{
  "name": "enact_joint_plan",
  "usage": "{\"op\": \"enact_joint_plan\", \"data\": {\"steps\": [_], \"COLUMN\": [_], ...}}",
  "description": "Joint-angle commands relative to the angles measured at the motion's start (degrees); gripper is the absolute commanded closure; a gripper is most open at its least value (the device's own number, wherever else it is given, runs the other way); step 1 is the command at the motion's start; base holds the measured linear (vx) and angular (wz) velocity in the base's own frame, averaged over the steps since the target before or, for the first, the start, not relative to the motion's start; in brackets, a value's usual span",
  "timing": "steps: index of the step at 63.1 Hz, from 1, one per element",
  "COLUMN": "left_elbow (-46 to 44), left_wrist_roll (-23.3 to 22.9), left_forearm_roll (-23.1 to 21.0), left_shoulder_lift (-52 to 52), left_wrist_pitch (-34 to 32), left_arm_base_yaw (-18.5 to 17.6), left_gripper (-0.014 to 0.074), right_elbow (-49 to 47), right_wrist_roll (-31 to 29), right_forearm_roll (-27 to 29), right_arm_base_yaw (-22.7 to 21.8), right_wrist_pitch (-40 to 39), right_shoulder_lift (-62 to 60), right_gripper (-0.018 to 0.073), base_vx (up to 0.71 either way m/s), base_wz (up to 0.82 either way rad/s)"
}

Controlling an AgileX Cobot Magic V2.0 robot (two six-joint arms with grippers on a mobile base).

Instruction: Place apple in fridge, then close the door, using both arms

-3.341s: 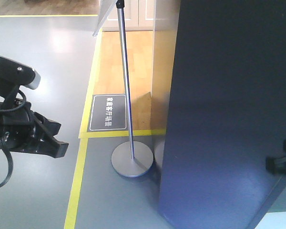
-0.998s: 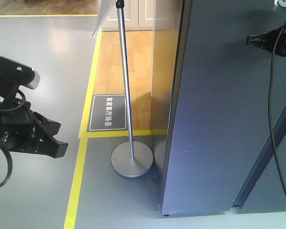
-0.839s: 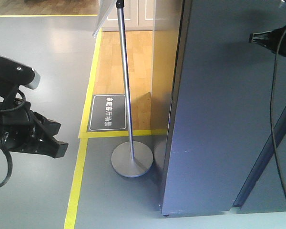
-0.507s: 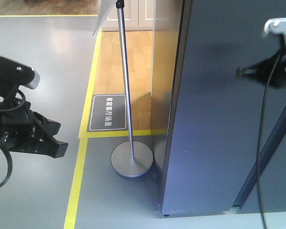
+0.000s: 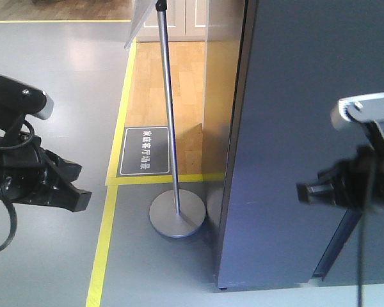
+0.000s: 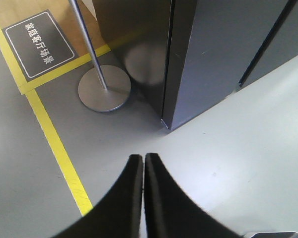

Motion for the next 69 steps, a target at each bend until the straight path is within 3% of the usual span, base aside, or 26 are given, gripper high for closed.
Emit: {"op": "enact_joint_plan", "data": {"steps": [1,36,69], "left_elbow": [-1.6,-1.6,-1.6], "left_wrist_roll": [-0.2,-0.2,-0.2], "left_forearm_roll": [-0.1,-0.1,-0.1], "left_shoulder_lift": [-1.2,-1.2,-1.2], "left_wrist_pitch": [-3.1,-3.1,-3.1], "left_arm_base_yaw": [0.1,0.1,0.1], "left_gripper": [0.0603,0.0603,0.0603], "right_elbow": [1.7,15.8,16.6], "right_wrist_roll": [-0.1,0.0,-0.1], "right_forearm_roll": [1.7,-2.1,-1.9], "right_arm_base_yaw": [0.2,0.1,0.1], "right_wrist_pitch": [-2.0,12.6,13.7], "right_shoulder_lift": [-5.4,-29.1,-31.8], "right_gripper": [0.0564,0.0564,0.0564], "base_vx": [0.00,0.00,0.00], "base_wz": [0.00,0.00,0.00]}}
